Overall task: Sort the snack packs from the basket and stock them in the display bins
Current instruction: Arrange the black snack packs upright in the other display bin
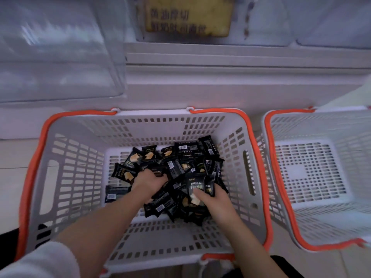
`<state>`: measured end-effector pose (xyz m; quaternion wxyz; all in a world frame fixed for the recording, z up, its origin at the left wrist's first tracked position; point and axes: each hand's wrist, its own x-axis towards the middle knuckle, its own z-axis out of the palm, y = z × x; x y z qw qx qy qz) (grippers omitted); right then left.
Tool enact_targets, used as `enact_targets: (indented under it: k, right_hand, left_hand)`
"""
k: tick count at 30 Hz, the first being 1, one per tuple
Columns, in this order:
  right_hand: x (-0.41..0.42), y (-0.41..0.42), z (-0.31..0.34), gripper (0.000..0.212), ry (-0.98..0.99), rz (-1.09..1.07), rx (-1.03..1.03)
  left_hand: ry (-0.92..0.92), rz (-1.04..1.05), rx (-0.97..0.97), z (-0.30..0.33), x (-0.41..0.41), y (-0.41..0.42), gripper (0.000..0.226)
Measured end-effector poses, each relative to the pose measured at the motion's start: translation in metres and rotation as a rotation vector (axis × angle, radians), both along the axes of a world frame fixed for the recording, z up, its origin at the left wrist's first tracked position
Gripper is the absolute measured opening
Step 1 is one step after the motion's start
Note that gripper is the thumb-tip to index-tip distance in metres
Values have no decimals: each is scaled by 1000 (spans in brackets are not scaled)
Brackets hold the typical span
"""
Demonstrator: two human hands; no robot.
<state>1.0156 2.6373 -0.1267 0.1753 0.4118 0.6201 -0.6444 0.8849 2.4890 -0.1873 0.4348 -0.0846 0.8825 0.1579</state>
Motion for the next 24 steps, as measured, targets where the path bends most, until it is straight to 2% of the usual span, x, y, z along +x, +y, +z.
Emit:
enact_targets:
  k: [3,4,7,8,9,11,12,13,15,19,22,24]
  right_hand:
    - [-2,-6,15,21,-24,-118,-71]
    - [-3,-10,21,23,-29,-162,-102]
    - [-8,-27,48,48,27,-240,-175]
    - [-11,-32,55,58,58,-258,-191]
    - [-13,-38,64,59,95,-265,-197]
    - [-18,-53,85,33,199,-233,-151]
    - [-20,-61,95,23,254,-210,-117]
    - [-23,-69,105,23,309,-191,-75]
    - [-28,-86,125,33,409,-159,32]
    - [-36,-113,165,32,587,-154,158]
    - [-41,-123,194,24,696,-119,141]
    - [-46,-128,218,17,756,-86,110]
  left_hand:
    - [-79,205,333,32,13,-18,24]
    - [-82,271,433,44,15,-24,30]
    - [-71,444,730,89,19,-40,31]
    - [-62,464,823,104,19,-44,26]
    - [-31,439,903,120,20,-49,22]
    - [56,317,1018,153,24,-59,24]
    - [102,250,1053,168,26,-64,27]
    - [155,189,1075,181,29,-68,31]
    - [281,93,1089,205,35,-75,37]
    - [503,22,1119,247,43,-85,42]
    - [623,-24,1149,282,46,-92,45]
    - [688,-41,1163,302,43,-96,38]
